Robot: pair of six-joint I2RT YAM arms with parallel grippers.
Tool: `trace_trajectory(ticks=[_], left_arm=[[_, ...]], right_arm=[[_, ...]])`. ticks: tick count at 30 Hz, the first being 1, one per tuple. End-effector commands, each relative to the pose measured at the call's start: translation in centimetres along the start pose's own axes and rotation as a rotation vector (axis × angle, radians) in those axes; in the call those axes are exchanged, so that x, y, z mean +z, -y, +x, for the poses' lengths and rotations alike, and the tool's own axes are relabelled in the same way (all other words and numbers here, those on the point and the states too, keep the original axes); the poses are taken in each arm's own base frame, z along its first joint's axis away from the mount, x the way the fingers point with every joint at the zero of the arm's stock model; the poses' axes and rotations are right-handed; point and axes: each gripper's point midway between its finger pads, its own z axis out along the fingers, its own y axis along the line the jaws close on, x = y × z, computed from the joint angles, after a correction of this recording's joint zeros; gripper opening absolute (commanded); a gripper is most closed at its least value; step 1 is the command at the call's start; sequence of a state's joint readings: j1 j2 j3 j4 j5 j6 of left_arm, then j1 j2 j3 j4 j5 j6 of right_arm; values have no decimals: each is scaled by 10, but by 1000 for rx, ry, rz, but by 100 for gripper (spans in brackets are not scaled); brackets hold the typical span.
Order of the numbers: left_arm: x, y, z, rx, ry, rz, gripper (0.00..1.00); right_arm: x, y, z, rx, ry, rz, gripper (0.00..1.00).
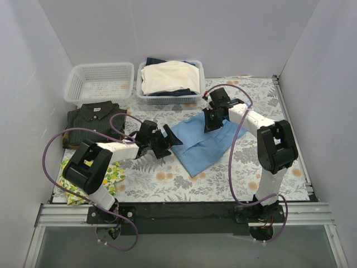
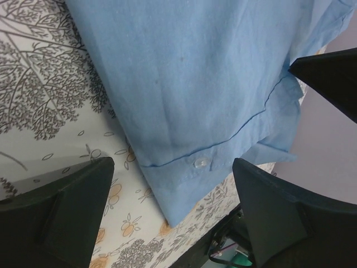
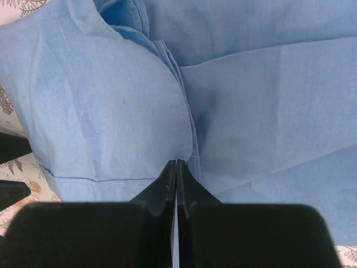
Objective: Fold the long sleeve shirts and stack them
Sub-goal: Fold the shirt
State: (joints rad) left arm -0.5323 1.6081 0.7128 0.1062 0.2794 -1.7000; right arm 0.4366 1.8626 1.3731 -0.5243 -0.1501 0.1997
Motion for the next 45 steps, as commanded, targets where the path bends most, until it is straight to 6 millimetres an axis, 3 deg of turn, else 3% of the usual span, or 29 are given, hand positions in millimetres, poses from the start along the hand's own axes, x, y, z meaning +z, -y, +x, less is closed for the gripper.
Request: trace_trajectory(ticks=[1,7,13,19,23,26,27,29,32,34,37,38,41,45], left_arm=[[11,-29,11,-45,-41,-87,84],[11,-45,16,-61,-52,-152,80],[13,-67,23,-85,-70,-236,73],[17,-85,30,-150,-73,-286,61],[27,-74,31,-223,-66,-211,52],[29,-74,37,-258,-75,-179,37],[30,-78,40,-266,-83,-190,19],[30,-79,41,-255,-92,-206,1],[26,-81,33,-148,-107,-280,0],[19,-87,26,15,-119,-331,0],[2,-91,5,194,-129,-437,0],[-8,-101,-2,216,-118,-504,0],[-20,-98,-22,264,-104,-481,0],[-21,-92,-34,273,-116,-405,0]], right_arm=[[-11,-2,-35,7,90,-27,1],[-39,2,-62,1,186,26,1],[-30,4,-51,30,142,-4,1],[-33,0,-43,38,130,-24,8],[-40,0,-40,37,141,-22,9],[-44,1,-34,40,139,-14,9],[-45,1,-33,39,139,-12,9],[-47,2,-29,41,138,-9,9],[-53,2,-25,39,142,-6,10],[-52,4,-15,38,124,0,10],[-47,17,-1,47,101,56,11],[-44,27,3,58,93,111,11],[-37,51,13,144,58,213,11],[-25,71,28,227,4,271,11]])
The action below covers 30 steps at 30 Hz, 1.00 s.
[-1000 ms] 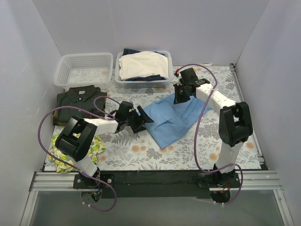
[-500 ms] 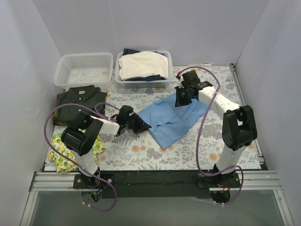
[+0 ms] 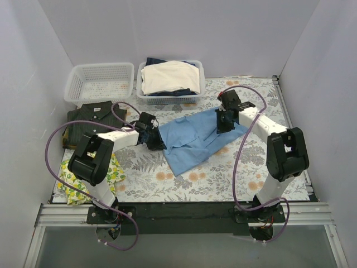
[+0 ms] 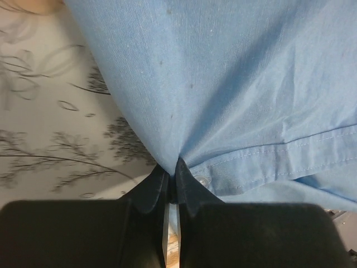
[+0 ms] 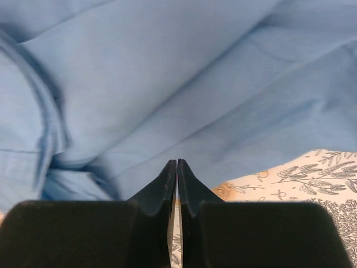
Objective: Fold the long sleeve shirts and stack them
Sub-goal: Fold the shirt
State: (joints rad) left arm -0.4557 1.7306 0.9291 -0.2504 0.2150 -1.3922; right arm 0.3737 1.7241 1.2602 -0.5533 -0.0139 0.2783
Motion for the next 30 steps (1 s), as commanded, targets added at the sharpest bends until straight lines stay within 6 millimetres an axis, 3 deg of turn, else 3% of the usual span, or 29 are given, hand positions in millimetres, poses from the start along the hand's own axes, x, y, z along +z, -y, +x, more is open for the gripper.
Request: trace_trajectory(ticks=[1,8,12,13,17,18,22,23,27,28,30], left_arm=[[-10,-51,4,92,-60,-133,2],[5,-45,-32,138,-33,-60,23],[-5,-41,-50,129,-1,-53,44],[-9,-45,-54,121,9,-73,52],[-31,-61,-60,90,51,-119,65],[-36,-64,-63,81,63,-119,66],[-57,-54,-60,97,92,-76,73],[-65,-44,-59,104,94,-32,74],[-83,-19,-42,116,78,112,75],[-87,-11,-41,119,86,152,75],[-99,13,-28,126,74,252,76]], right_arm=[[16,29,14,90,-54,119,11],[47,37,36,102,-152,148,9],[54,40,45,108,-185,157,9],[52,42,50,111,-201,167,8],[37,49,88,151,-289,202,8],[32,52,111,160,-343,213,8],[1,28,137,175,-351,90,11],[-4,21,140,169,-350,73,11],[-29,7,122,164,-289,40,13],[-39,4,99,165,-216,48,15],[-51,-3,75,152,-144,39,17]])
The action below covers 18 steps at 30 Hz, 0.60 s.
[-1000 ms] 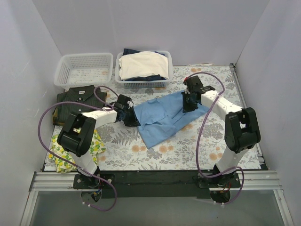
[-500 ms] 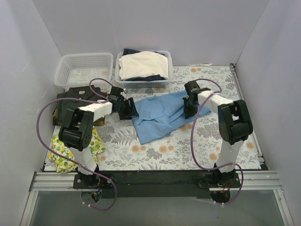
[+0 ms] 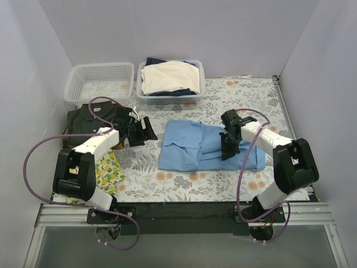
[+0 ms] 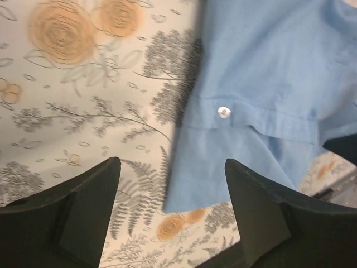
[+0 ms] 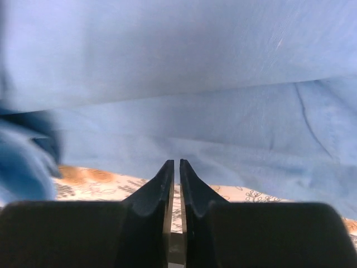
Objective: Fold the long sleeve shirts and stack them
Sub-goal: Fold the shirt
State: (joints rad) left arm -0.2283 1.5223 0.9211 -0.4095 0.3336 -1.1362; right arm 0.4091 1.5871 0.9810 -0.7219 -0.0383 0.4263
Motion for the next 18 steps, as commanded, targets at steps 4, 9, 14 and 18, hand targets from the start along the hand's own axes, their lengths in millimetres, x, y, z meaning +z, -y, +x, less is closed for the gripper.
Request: trace_trajectory(ticks=[4,9,14,18], left_arm=[[-29,84,28,57,18,308,77],[-5,116,62,52,-49,362,77],[35,108,82,49,-81,266,76],[49,84,104,54,-131,159,76]], right_arm=[[-81,-54,-74,-62,260,-147,29],[-86,-101,-103,-162,289,-320,33],[-58,-130,-109,-199,221,-426,33],[-29,-136,-115,-202,178,-439,32]])
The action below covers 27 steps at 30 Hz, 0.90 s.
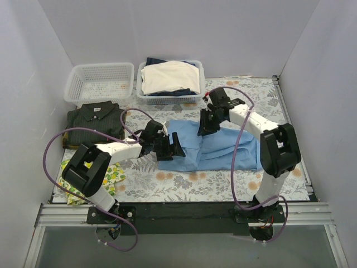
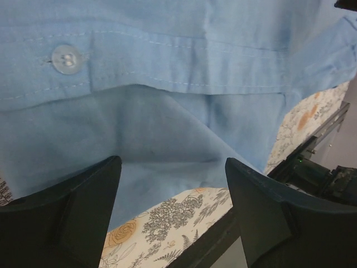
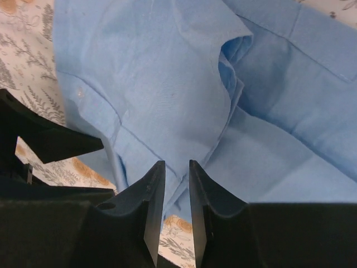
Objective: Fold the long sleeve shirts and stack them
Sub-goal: Fold the shirt
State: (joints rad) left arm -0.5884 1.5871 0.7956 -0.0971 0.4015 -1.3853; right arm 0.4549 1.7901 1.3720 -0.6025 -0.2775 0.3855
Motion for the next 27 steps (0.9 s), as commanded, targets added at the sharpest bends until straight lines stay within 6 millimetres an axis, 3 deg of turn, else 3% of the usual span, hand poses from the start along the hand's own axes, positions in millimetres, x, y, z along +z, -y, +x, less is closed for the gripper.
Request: trace_trajectory(ticks=[1,7,14,19,23,24,26,27], left_arm=[[6,-24,9,-9,12,-111,76],[10,-68,41,3,-85,-279,75],[8,-98,85,-1,-191,-371,73],[0,-112,100,24,-234,-424,67],[-3,-122,106,31,-256,-473,53],[-4,-123,108,30,-262,-482,35],[-7,-128,113,21,-286,-516,15],[-11,-131,117,18,-292,-532,0]], right_arm=[[25,-12,-15,-45,-2,-77,32],[59,16,-33,-20,4,53,31],[59,59,-65,71,84,261,28],[56,75,-83,79,121,330,27],[50,70,-90,62,132,315,26],[44,66,-92,54,146,308,26],[34,61,-91,41,152,294,26],[18,52,-95,27,183,282,26]])
